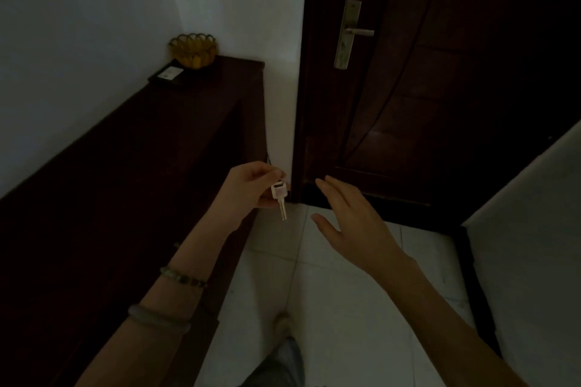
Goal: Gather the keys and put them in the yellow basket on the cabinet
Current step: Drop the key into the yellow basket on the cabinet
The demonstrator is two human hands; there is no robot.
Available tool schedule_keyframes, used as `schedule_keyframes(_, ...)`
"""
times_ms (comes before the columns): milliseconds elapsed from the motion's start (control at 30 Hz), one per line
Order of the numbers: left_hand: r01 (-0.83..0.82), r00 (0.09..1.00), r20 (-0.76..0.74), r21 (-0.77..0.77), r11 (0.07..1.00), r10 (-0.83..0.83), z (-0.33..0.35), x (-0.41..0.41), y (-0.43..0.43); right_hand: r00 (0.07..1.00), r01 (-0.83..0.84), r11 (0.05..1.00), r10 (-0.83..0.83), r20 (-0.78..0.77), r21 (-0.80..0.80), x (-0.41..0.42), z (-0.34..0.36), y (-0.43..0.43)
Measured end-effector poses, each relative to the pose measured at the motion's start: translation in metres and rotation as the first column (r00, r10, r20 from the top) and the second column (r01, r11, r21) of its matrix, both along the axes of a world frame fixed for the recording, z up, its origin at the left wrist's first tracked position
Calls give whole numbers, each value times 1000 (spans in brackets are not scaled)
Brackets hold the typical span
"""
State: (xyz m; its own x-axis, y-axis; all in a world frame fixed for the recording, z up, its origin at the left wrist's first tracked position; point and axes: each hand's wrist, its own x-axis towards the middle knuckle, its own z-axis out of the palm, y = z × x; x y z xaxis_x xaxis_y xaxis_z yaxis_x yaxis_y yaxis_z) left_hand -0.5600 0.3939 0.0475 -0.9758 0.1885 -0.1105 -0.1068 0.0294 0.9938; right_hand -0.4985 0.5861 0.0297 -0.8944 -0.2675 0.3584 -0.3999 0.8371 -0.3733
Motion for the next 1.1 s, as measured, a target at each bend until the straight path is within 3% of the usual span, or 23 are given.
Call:
schedule_keyframes(300, -84, 996, -30, 15, 996, 85, 10, -163, 5, 998, -65, 996, 65, -1, 58, -173, 21, 10)
schedule_keyframes(667, -243, 969, 31, -61, 968, 245, 5, -290, -19, 978, -209, 973, 210, -3, 98, -339, 12, -11)
schedule_keyframes(1100, -530, 848, -8, -58, 846, 530, 12, -469, -43, 884, -456, 876, 467, -37, 159, -571, 25, -40)
